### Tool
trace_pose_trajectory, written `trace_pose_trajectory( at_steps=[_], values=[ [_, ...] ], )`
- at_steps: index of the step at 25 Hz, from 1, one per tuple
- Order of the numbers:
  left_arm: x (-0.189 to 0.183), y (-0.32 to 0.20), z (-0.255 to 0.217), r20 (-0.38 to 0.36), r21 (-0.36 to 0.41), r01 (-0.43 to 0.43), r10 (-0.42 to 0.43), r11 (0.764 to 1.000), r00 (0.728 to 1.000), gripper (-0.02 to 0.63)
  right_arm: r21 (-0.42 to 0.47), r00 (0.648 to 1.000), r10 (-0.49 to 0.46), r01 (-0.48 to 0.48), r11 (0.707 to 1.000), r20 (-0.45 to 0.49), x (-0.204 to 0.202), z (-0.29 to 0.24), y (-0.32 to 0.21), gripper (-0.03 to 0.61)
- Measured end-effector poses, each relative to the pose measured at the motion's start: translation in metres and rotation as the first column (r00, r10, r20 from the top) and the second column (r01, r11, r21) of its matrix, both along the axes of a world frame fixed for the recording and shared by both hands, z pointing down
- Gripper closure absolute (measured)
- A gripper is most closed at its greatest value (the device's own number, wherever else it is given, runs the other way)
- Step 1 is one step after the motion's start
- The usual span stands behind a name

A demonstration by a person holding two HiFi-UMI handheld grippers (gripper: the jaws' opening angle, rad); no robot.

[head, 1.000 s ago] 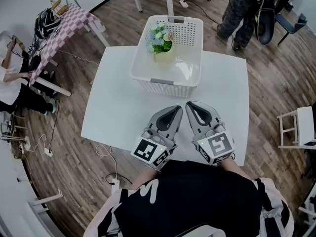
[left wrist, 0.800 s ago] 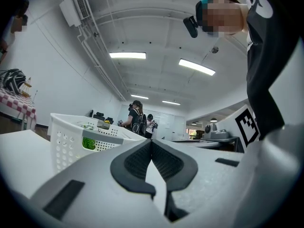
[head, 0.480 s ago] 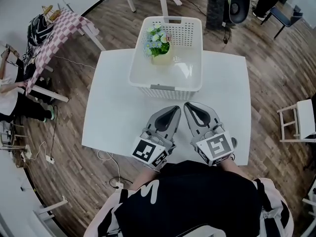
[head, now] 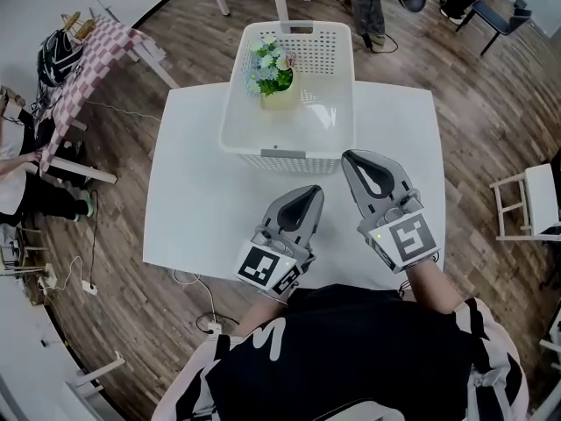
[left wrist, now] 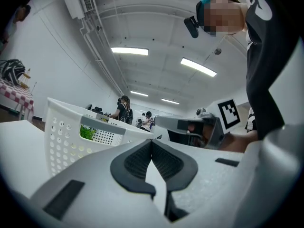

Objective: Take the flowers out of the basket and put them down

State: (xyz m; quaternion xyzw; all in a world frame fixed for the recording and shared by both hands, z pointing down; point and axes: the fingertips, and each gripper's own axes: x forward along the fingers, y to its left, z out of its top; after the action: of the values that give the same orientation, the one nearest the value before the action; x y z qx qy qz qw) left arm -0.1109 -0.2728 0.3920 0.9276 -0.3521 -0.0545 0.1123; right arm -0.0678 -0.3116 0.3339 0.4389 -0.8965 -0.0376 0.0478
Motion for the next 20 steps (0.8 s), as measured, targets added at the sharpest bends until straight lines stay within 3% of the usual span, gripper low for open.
trace_pose_trajectory(
  at_steps=[5,9,13,20],
  values=[
    [-0.006,0.001,-0.001,-0.018,-0.002,0.020,-0.020,1.000,1.000,0.609,0.084,0.992,-0.068,0.076,0.993,-0.104,-0.005,-0.038,-0.017,0.560],
    [-0.011,0.004,0.002,-0.031,-0.014,0.044,-0.044,0.999,0.999,0.609,0.121,0.958,-0.158,0.191,0.974,-0.241,-0.018,-0.052,-0.032,0.560],
    [-0.015,0.008,0.004,-0.029,-0.026,0.070,-0.071,0.997,0.997,0.609,0.133,0.885,-0.225,0.302,0.944,-0.408,-0.032,-0.056,-0.048,0.559],
    [-0.037,0.011,0.012,-0.036,-0.051,0.156,-0.158,0.986,0.987,0.609,0.121,0.760,-0.317,0.457,0.881,-0.567,-0.062,-0.051,-0.091,0.560]
  ],
)
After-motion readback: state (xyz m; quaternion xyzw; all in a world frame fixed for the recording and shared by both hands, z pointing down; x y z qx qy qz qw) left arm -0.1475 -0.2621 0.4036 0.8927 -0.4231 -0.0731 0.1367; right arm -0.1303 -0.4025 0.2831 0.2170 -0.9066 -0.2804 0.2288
